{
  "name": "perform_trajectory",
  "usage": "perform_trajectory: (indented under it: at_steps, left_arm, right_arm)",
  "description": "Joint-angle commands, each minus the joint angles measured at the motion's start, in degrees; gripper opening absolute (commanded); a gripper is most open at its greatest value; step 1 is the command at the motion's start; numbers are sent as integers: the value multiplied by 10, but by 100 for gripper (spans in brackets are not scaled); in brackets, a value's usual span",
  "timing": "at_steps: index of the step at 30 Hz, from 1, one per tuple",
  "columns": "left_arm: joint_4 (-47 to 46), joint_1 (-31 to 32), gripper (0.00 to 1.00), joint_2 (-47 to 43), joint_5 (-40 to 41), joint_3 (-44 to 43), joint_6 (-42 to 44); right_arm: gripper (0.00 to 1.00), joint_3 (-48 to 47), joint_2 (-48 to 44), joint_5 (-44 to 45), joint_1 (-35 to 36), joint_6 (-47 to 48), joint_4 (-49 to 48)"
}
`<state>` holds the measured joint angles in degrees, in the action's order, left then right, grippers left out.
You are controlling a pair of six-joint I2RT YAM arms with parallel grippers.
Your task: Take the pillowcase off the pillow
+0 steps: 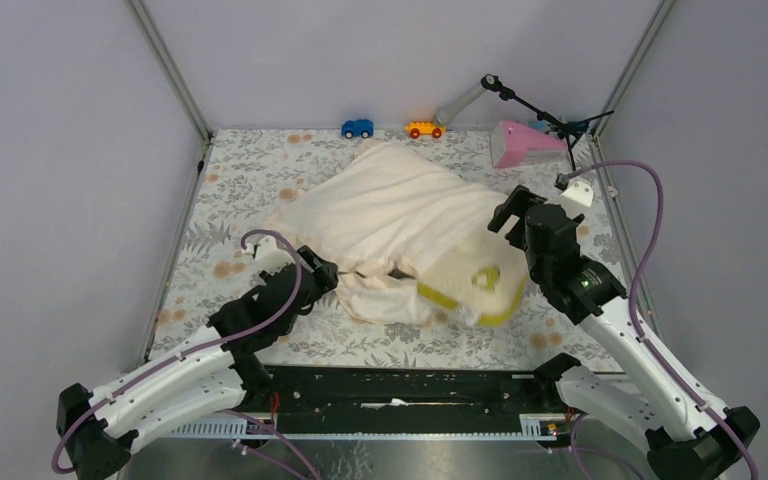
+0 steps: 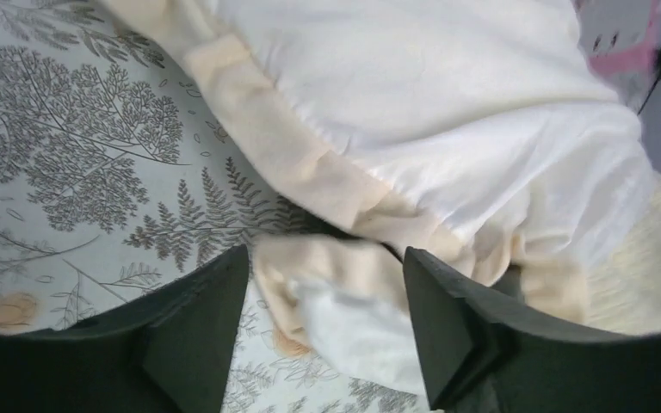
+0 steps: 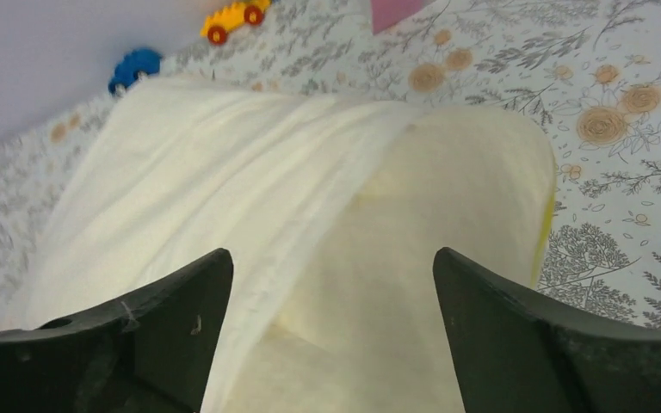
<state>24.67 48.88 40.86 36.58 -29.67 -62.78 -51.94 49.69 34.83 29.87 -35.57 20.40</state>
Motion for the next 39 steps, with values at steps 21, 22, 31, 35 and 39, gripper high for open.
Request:
perform_trajectory:
  at_steps: [21, 22, 31, 35, 39]
  left_arm:
    - [-112, 1, 82, 370, -397, -294, 299]
    - [-113, 1, 83, 385, -402, -303, 301]
    - [-113, -25, 52, 507, -434, -338, 272]
    - [-144, -97, 0, 480, -447, -286, 251]
    - [-146, -185, 0, 388, -422, -231, 235]
  right_arm:
    - [100, 105, 7, -122, 10, 0, 69]
    - [100, 111, 15, -92, 10, -25, 81]
    - [65, 167, 97, -84, 8, -104, 58]
    - [2, 162, 66, -77, 9, -105, 50]
    - [0, 143, 23, -13, 0, -89, 69]
